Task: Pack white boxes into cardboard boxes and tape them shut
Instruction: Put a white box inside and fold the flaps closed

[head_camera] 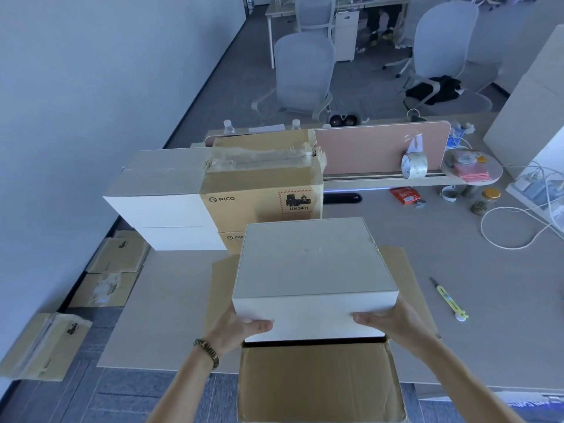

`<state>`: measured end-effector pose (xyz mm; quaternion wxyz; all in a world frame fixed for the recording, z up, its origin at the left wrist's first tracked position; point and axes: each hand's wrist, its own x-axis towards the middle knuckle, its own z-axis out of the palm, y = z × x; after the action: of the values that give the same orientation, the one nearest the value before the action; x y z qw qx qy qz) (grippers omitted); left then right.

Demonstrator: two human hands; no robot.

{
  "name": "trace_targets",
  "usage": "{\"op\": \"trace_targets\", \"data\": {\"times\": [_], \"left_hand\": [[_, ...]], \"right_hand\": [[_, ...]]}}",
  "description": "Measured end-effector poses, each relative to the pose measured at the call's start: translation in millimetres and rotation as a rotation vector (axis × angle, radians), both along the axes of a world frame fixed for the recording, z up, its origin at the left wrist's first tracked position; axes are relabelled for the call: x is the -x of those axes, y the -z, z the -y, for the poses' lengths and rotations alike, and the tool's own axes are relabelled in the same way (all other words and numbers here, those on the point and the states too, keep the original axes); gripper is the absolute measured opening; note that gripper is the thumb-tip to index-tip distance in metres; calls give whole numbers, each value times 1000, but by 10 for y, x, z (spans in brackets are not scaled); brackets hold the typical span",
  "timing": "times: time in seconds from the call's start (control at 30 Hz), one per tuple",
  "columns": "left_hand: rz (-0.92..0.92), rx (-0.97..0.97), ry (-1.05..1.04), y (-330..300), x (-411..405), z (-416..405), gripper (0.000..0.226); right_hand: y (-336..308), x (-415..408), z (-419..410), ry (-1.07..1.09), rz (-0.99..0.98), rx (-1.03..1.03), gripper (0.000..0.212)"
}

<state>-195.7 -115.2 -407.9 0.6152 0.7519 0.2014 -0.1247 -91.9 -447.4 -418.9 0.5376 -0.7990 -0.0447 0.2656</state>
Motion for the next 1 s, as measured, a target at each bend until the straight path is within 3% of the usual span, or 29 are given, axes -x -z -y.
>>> {"op": "trace_targets", "data": {"times": [0.1,0.23,0.37,0.53,0.6,0.73,0.83,1.0], "left_hand": [[-8,-1,15,95,-16,-22,63],[-24,0,21,239,-48,-41,51],[-35,-64,43,384,-42,-116,80],[-46,-244,55,957,23,-323,101],[3,-306,93,1122,40,-365,106],[70,-402,114,839,-8,-202,119],[47,-375,82,864,1,-194,122],[-30,-145,45,827,38,-208,102]], "right_hand": [[67,-18,-15,20,-5,24,82],[207,-12,4,8,31,26,85],[199,-11,-72,-20,155,36,80],[401,-30,-52,-96,224,283,132],[472,-22,-60,-113,227,294,132],[508,-30,-44,-155,244,331,136],[534,-31,-40,-161,248,347,134],[558,-18,4,-168,233,274,128]]}}
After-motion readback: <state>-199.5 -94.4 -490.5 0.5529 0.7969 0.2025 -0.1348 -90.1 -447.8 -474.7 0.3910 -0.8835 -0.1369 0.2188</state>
